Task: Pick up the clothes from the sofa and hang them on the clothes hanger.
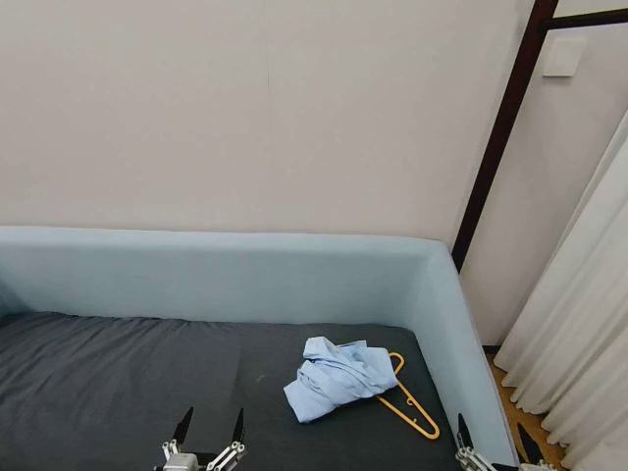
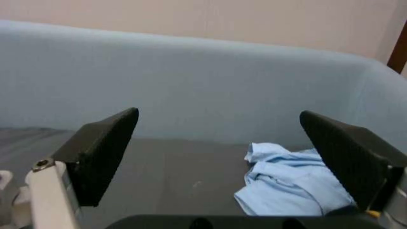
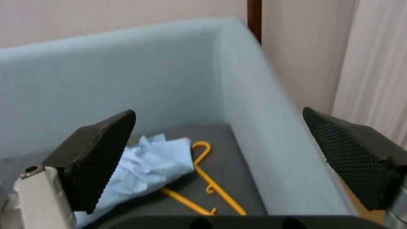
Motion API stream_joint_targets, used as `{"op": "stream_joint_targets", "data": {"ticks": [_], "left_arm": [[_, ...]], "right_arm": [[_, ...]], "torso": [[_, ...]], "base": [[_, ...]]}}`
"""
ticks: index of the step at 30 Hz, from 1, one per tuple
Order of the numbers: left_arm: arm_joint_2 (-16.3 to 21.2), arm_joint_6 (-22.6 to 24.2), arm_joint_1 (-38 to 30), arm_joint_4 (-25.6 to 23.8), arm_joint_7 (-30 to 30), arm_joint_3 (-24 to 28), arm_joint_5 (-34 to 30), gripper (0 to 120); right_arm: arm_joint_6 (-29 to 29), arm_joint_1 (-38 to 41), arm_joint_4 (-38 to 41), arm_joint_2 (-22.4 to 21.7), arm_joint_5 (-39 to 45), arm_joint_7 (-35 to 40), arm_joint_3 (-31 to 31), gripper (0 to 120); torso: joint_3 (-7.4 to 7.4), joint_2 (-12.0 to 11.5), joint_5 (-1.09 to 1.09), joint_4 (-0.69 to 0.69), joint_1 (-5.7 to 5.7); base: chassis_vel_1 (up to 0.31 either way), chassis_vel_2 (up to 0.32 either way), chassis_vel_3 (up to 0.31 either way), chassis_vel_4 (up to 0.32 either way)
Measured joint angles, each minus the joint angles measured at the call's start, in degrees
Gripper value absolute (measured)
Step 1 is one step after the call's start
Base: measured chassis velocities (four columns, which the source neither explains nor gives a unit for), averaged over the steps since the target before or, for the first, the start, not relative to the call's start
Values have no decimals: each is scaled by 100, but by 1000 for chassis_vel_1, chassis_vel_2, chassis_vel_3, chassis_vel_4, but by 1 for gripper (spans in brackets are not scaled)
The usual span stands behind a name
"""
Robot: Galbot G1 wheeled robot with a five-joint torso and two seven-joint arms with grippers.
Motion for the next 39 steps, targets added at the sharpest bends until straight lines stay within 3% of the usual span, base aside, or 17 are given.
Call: {"op": "stream_joint_targets", "data": {"ticks": [3,4,7,8,11,12,15,16,18,20,24,30,32,39], "left_arm": [[-15,-12,-2,90,9,80,0,100],[-15,-12,-2,90,9,80,0,100],[21,-55,-13,170,34,132,2,100],[21,-55,-13,170,34,132,2,100],[-51,-173,113,204,56,60,60,100],[-51,-173,113,204,56,60,60,100],[-145,-200,198,215,61,-7,131,100],[-145,-200,198,215,61,-7,131,100],[-199,-208,253,230,62,-32,186,100],[-225,-211,281,233,62,-37,215,100],[-317,-214,358,239,69,-54,274,100],[-397,-217,332,294,65,-75,282,100],[-482,-217,293,352,61,-64,300,100],[-548,-263,264,436,61,-40,301,100]], "right_arm": [[-878,351,-45,-663,604,299,-82,100],[-878,351,-45,-663,604,299,-82,100],[-2087,720,126,-1448,1511,711,-131,100],[-2087,720,126,-1448,1511,711,-131,100],[-2483,1410,-191,-2295,1975,697,-353,100],[-2483,1410,-191,-2295,1975,697,-353,100],[-2516,2273,-827,-2942,2189,539,-855,100],[-2516,2273,-827,-2942,2189,539,-855,100],[-2529,3036,-1344,-3197,2322,438,-1504,100],[-2530,3373,-1566,-3239,2316,385,-1825,100],[-2623,4732,-2521,-3019,2110,225,-3115,100],[-2974,5247,-3054,-2561,1835,229,-3622,100],[-3085,5580,-3518,-2225,1629,228,-4036,100],[-2766,6074,-4650,-1666,1017,65,-4471,100]], "torso": [[0,0,2,1,0],[0,0,2,1,0],[0,0,0,-3,0],[0,0,0,-3,0],[0,0,1,0,0],[0,0,1,0,0],[1,0,1,1,0],[1,0,1,1,0],[0,0,1,-1,0],[1,-1,1,0,1],[1,-1,0,2,0],[1,-1,2,1,0],[1,0,0,1,1],[0,-1,-1,-1,0]], "base": [[0,0,0,0],[0,0,0,0],[0,0,0,0],[0,0,0,0],[0,0,0,0],[0,0,0,0],[0,0,0,0],[0,0,0,0],[0,0,0,0],[0,0,0,0],[0,0,0,0],[0,0,0,0],[0,0,0,0],[0,0,0,0]]}}
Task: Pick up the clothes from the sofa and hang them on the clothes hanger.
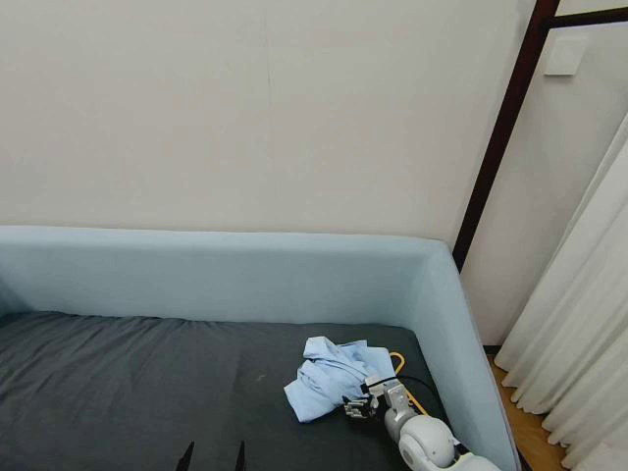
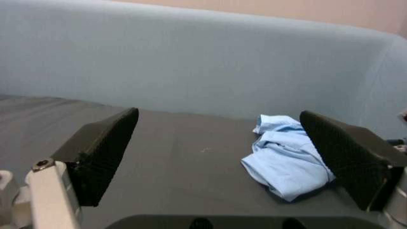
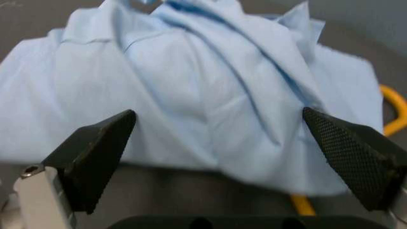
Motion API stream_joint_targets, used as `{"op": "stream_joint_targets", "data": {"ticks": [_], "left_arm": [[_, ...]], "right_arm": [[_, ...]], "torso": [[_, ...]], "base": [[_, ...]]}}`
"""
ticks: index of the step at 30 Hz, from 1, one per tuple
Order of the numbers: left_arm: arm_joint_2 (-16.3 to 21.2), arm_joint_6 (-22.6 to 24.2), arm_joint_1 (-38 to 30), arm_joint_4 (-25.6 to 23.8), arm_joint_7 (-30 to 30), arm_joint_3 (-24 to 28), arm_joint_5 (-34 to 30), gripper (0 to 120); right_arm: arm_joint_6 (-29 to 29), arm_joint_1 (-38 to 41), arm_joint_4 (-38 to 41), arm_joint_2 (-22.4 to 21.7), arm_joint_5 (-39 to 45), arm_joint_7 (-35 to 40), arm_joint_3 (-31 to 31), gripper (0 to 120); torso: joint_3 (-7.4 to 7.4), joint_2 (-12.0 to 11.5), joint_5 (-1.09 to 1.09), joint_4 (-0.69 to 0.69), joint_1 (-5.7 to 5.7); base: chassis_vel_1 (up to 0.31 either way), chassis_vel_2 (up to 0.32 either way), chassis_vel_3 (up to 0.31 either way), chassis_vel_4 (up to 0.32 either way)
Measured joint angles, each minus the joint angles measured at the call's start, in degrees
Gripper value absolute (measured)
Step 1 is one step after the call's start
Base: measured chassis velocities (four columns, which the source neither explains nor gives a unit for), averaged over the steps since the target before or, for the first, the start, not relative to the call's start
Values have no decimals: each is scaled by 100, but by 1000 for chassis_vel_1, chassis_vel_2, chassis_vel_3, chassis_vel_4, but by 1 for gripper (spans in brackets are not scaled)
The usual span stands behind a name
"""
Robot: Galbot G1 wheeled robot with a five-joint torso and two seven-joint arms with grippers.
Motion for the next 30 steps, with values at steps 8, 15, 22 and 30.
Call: {"op": "stream_joint_targets", "data": {"ticks": [8,15,22,30], "left_arm": [[6,-19,-47,4,2,-10,-26,100],[-43,-61,-136,46,11,-52,-163,100],[-50,-62,-138,60,-2,-54,-166,100],[-82,-62,-144,75,-9,-41,-165,100]], "right_arm": [[343,246,-438,218,-330,-77,-32,79],[471,232,-551,324,-550,-10,-24,49],[489,130,-474,294,-551,43,33,27],[489,50,-397,260,-543,63,53,0]], "torso": [[0,0,-1,2,0],[-1,0,0,1,0],[0,1,1,1,0],[0,1,1,1,0]], "base": [[0,0,0,0],[0,0,0,0],[0,0,0,0],[0,0,0,0]]}}
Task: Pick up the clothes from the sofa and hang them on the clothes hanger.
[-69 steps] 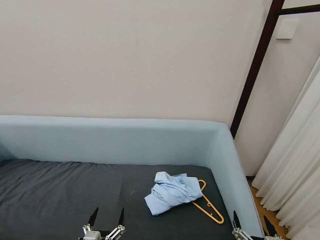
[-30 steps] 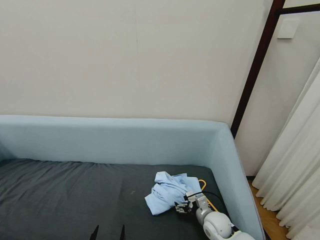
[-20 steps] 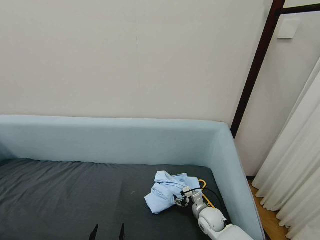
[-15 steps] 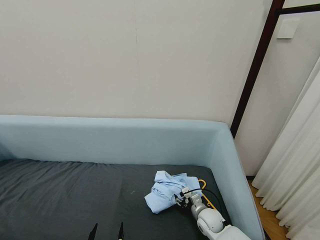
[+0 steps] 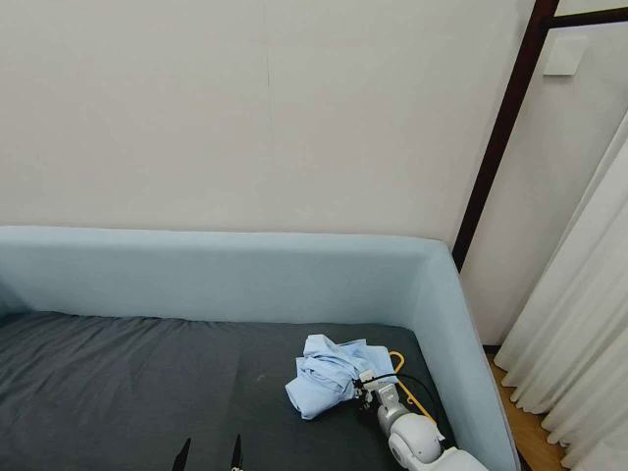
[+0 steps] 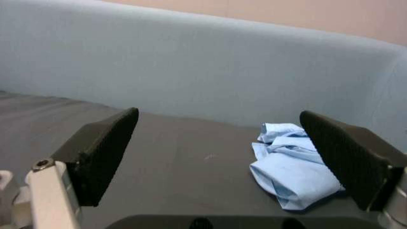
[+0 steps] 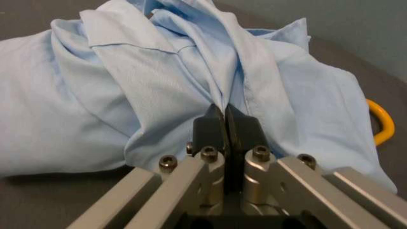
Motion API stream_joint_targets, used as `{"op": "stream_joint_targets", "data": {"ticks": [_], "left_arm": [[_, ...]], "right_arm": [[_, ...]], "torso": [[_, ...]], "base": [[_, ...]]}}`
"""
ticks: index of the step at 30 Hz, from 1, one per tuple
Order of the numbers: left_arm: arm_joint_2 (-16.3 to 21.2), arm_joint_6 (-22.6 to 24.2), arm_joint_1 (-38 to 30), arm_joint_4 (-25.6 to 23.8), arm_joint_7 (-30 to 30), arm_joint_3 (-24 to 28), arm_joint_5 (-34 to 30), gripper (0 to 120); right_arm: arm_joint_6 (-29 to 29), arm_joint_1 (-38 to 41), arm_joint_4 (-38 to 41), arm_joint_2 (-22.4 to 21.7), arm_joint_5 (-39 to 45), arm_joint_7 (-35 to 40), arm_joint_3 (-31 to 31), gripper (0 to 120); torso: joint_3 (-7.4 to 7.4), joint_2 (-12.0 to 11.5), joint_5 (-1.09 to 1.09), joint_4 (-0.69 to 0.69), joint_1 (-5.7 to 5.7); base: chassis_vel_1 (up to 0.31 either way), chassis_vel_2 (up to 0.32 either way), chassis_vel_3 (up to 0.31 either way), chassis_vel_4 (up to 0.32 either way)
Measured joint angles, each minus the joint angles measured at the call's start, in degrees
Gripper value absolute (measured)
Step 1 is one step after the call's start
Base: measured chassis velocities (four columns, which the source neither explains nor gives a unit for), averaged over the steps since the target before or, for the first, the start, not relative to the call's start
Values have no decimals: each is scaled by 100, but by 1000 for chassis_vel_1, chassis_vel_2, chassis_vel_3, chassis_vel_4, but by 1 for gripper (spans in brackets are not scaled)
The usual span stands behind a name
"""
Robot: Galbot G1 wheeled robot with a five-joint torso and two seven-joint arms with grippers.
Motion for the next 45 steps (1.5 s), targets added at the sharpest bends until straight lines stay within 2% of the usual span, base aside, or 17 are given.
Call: {"op": "stream_joint_targets", "data": {"ticks": [8,13,21,22,23,25,27,34,37,38,43,45], "left_arm": [[19,-10,-3,1,-4,-21,-4,100],[16,-31,-2,1,-7,-25,-5,100],[42,-41,-37,5,-19,-28,-27,100],[40,-41,-51,1,-21,-27,-33,100],[39,-41,-53,-3,-21,-24,-34,100],[38,-41,-54,-7,-22,-24,-35,100],[37,-48,-61,-23,-22,-25,-44,100],[60,-90,-77,-44,-24,-56,-88,100],[65,-111,-74,-54,-29,-84,-120,100],[65,-111,-74,-54,-29,-84,-120,100],[57,-166,-52,-62,-52,-136,-179,100],[51,-180,-48,-64,-54,-151,-201,100]], "right_arm": [[77,-80,87,-7,82,85,76,0],[115,-171,540,-113,285,179,230,0],[-64,132,2122,-675,1045,452,368,0],[-194,401,2628,-875,1371,594,392,0],[-254,537,2821,-948,1533,660,399,0],[-291,629,2937,-992,1675,708,402,0],[-473,1024,3265,-1133,2378,956,427,0],[-536,2083,3352,-1402,2689,1008,-54,0],[-544,2723,3256,-1312,2784,1092,-410,0],[-544,2723,3256,-1312,2784,1092,-410,0],[-464,4038,2870,-776,3207,1233,-1070,0],[-422,4308,2733,-618,3254,1250,-1201,0]], "torso": [[0,0,0,0,0],[0,0,1,0,0],[0,0,1,0,0],[0,0,-1,1,0],[0,0,0,0,0],[0,0,0,1,0],[0,0,0,0,-1],[0,0,-1,-1,-1],[0,0,0,-1,-1],[0,0,0,-1,-1],[1,0,-1,1,0],[0,0,-1,1,0]], "base": [[0,0,0,0],[0,0,0,0],[0,0,0,0],[0,0,0,0],[0,0,0,0],[0,0,0,0],[0,0,0,0],[0,0,0,0],[0,0,0,0],[0,0,0,0],[0,0,0,0],[0,0,0,0]]}}
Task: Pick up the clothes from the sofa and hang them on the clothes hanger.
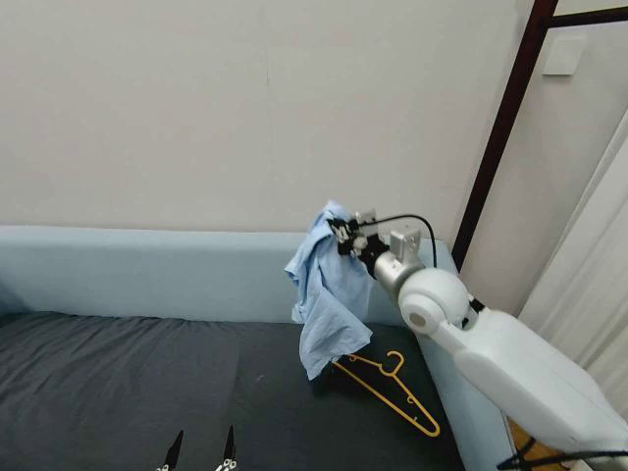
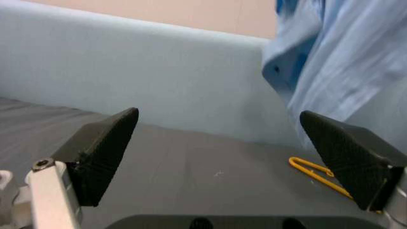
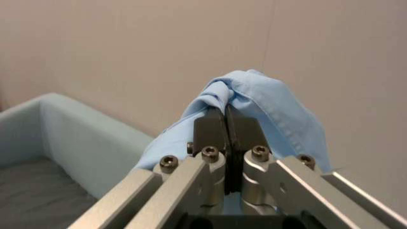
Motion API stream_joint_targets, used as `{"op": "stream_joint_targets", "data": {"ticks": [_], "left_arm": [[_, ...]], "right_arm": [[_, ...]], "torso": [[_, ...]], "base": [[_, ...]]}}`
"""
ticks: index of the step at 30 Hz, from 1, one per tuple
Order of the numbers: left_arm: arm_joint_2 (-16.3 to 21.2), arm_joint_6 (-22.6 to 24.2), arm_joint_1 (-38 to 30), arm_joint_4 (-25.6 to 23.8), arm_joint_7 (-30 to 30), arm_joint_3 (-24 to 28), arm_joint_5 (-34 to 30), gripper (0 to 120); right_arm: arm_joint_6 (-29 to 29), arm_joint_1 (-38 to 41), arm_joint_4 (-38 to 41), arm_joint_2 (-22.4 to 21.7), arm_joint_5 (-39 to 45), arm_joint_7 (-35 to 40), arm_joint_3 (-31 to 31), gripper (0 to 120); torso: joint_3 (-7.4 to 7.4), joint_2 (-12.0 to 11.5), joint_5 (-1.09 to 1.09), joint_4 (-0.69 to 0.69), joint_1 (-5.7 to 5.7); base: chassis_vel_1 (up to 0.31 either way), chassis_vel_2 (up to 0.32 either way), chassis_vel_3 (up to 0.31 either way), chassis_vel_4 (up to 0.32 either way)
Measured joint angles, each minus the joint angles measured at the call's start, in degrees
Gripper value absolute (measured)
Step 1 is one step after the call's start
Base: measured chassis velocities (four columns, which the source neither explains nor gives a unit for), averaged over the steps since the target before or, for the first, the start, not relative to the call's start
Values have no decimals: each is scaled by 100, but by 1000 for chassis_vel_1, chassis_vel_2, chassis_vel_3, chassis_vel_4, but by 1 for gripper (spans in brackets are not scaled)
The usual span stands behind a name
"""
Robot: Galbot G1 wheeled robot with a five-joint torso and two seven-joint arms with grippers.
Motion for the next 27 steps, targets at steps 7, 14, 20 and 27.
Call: {"op": "stream_joint_targets", "data": {"ticks": [7,14,20,27], "left_arm": [[-36,-102,19,12,-13,-81,-98,100],[-35,-194,52,94,-14,-111,-142,100],[-9,-191,17,173,-4,-96,-145,100],[34,-141,-45,284,7,7,-104,100]], "right_arm": [[195,763,-443,674,205,32,-352,0],[323,-875,-128,141,-218,-131,-49,0],[566,-3340,-315,-598,-1155,-682,826,0],[1147,-4866,-2037,-359,-2320,-1328,1790,0]], "torso": [[-1,0,-2,2,0],[-1,0,3,-1,0],[-1,0,7,-5,0],[-1,0,5,-4,0]], "base": [[0,0,0,0],[0,0,0,0],[0,0,0,0],[0,0,0,0]]}}
